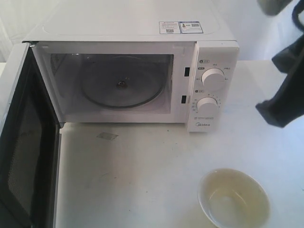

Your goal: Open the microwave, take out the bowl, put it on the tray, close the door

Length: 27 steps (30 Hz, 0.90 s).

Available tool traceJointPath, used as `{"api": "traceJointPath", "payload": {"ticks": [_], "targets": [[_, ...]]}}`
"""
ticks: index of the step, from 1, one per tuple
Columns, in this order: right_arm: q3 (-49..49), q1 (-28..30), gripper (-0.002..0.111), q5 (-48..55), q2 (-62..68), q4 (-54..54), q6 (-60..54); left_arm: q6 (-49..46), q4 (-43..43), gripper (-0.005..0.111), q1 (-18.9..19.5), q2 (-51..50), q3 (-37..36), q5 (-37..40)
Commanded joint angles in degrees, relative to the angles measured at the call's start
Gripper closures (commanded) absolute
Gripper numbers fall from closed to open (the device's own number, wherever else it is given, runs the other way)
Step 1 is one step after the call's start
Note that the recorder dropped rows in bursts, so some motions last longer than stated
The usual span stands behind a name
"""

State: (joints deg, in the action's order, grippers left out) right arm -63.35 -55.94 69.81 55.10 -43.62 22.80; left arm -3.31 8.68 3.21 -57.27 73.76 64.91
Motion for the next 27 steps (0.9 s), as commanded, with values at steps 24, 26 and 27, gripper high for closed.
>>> {"api": "traceJointPath", "payload": {"ticks": [24,26,27], "targets": [[3.95,8.65,0.108,-19.38,3.14,-9.16,3.34,-68.03,74.28,0.107,-10.97,-4.32,-23.93,5.05],[3.95,9.22,0.108,-22.15,4.99,-8.23,3.34,-65.56,73.16,0.107,-11.82,-4.32,-23.45,5.05],[3.95,9.49,0.108,-22.45,6.2,-7.8,3.34,-62.45,70.11,0.107,-11.82,-4.08,-22.92,5.05]]}}
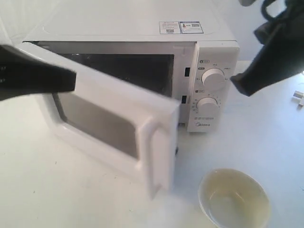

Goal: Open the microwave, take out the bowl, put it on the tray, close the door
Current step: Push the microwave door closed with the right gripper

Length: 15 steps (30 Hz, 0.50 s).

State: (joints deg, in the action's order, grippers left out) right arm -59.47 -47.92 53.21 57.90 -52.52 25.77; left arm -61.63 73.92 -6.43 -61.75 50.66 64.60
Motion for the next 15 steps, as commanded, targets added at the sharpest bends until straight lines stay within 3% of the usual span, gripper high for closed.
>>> {"api": "traceJointPath", "payload": {"ticks": [1,5,10,15], "targets": [[0.07,1.73,0.108,-6.16,4.7,1.36,0.36,-1.64,0.87,0.107,-2.18,0.64,0.88,5.36],[0.07,3.52,0.108,-9.38,10.14,1.08,0.36,5.38,-11.81,0.107,-2.18,2.7,2.53,5.36],[0.07,5.99,0.108,-18.94,15.63,-1.64,1.11,6.13,-15.97,0.107,-2.18,5.8,2.6,5.36],[-1.36,10.3,0.108,-28.56,20.16,-3.26,3.01,14.0,-20.23,0.107,-2.18,11.89,2.6,5.36]]}}
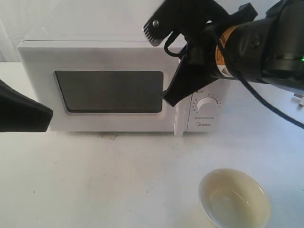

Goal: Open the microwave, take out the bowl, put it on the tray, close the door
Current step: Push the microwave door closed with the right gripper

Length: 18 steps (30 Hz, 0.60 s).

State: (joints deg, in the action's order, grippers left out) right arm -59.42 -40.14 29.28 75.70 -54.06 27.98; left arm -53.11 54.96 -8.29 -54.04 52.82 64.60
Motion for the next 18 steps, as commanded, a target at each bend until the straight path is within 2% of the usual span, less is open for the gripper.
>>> {"api": "traceJointPath", "payload": {"ticks": [1,6,11,18], "targets": [[-1.99,3.29,0.108,-5.26,3.27,-1.98,0.8,6.76,-1.44,0.107,-0.32,5.38,0.44,5.36],[-7.9,5.3,0.108,-5.91,11.77,-2.5,0.57,13.21,-4.43,0.107,-0.32,15.66,0.44,1.65],[-10.92,5.34,0.108,-5.7,16.12,-4.34,0.57,31.75,-22.66,0.107,-0.32,23.3,0.44,-1.16],[-11.19,5.34,0.108,-0.61,15.24,-0.06,0.57,43.14,-41.36,0.107,-0.32,29.29,0.44,-5.46]]}}
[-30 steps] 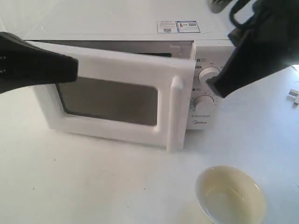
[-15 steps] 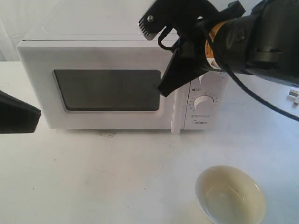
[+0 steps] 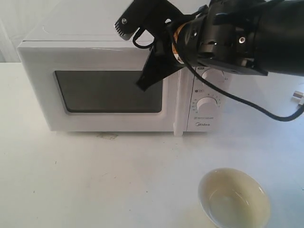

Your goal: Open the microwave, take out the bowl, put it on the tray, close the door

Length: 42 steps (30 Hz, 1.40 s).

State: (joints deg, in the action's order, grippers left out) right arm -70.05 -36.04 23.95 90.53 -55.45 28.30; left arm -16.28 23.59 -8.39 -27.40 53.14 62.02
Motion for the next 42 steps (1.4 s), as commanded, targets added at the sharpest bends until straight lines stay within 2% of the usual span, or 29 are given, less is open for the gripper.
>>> {"api": "traceJointPath", "payload": {"ticks": [1,4,9,11,14,16,27,31,35,39,42], "targets": [[-0.55,1.24,0.108,5.39,-0.32,3.72,-0.04,8.33,-13.34,0.107,-0.22,3.07,0.11,-4.38],[-0.55,1.24,0.108,7.09,-3.01,10.28,-1.32,10.71,-19.85,0.107,-0.22,3.36,0.11,-6.39],[-0.55,1.13,0.108,12.82,-7.7,26.19,-8.26,10.71,-18.85,0.107,-0.22,3.36,0.11,-8.79],[-0.55,1.13,0.108,19.99,-10.31,35.69,-8.9,10.71,-18.71,0.107,-0.22,3.36,0.11,-8.9],[-0.55,1.13,0.108,29.99,-12.83,37.86,-8.9,10.25,-18.71,0.107,-0.22,3.36,0.11,-8.89],[-0.55,1.13,0.108,33.05,-13.84,37.86,-9.15,10.25,-18.71,0.107,-0.22,3.36,0.11,-8.89],[-0.55,0.88,0.108,33.21,-14.74,35.95,-9.05,10.12,-18.91,0.107,-0.22,3.36,0.11,-8.89],[-0.55,0.88,0.108,32.93,-17.56,32.32,-9.05,10.12,-18.91,0.107,-0.22,3.36,0.11,-8.89],[-0.44,0.88,0.108,32.06,-22.79,33.98,-7.76,10.12,-18.91,0.107,-0.22,3.36,0.11,-8.89],[3.23,0.88,0.108,25.47,-30.3,38.62,-5.78,10.12,-18.91,0.107,-0.22,3.36,0.11,-8.89],[9.73,0.88,0.108,15.72,-37.32,42.93,-5.89,10.12,-18.91,0.107,-0.22,3.36,0.11,-8.89]]}}
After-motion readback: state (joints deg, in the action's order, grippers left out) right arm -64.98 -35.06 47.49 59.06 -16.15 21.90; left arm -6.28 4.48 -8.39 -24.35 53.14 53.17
